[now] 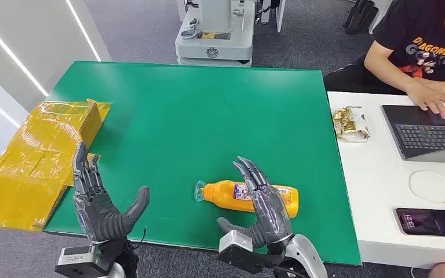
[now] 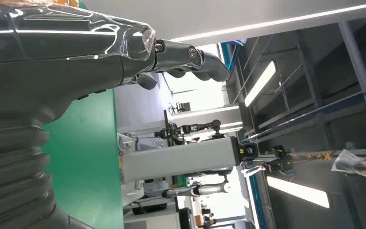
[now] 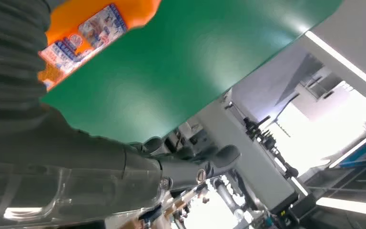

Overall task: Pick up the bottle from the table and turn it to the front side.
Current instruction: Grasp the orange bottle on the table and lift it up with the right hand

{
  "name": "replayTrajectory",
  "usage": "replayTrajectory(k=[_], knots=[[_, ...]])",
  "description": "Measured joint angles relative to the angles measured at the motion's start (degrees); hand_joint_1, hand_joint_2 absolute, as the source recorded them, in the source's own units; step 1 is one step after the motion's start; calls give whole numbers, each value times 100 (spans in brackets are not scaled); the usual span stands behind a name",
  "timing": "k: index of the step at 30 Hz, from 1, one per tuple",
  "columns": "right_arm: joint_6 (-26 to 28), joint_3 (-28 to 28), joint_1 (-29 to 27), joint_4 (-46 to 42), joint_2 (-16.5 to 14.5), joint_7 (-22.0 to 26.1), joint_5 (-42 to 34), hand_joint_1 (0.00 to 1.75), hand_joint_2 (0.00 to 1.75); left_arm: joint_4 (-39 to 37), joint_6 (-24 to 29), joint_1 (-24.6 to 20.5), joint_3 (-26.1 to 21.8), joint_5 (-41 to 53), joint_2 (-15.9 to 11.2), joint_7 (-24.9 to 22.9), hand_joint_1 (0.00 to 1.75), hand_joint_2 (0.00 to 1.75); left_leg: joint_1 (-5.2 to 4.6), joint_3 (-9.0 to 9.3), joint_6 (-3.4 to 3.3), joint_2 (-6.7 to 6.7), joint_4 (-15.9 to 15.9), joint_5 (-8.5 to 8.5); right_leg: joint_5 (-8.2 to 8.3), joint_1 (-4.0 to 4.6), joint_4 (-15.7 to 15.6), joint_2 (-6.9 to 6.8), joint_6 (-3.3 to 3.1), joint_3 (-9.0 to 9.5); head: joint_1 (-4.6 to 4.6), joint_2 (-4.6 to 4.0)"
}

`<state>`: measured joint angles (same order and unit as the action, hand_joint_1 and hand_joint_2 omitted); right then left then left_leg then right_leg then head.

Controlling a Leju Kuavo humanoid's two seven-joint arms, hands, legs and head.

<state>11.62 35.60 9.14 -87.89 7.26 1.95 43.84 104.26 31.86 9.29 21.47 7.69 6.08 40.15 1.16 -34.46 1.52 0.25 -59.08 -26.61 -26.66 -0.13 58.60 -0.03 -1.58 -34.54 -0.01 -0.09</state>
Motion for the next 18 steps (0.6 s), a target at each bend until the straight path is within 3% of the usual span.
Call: replayTrajectory(k=[4,10,18], knots=[[-305,-61,82,3,96,-175,89,0,175,-2,-72,16,-26,30,29,0,0,175,0,0,0,-1,0,0,0,0,0,0,0,0,-1,0],[-1197,-190,238,103,341,-501,148,0,175,-21,-462,48,-151,158,157,0,0,175,0,-1,0,-2,0,0,0,0,0,-2,0,0,1,0],[-1770,-251,456,417,471,-543,252,0,175,-126,-716,51,-289,395,338,0,0,175,0,-2,0,-1,0,0,1,-1,0,0,1,0,-1,0]])
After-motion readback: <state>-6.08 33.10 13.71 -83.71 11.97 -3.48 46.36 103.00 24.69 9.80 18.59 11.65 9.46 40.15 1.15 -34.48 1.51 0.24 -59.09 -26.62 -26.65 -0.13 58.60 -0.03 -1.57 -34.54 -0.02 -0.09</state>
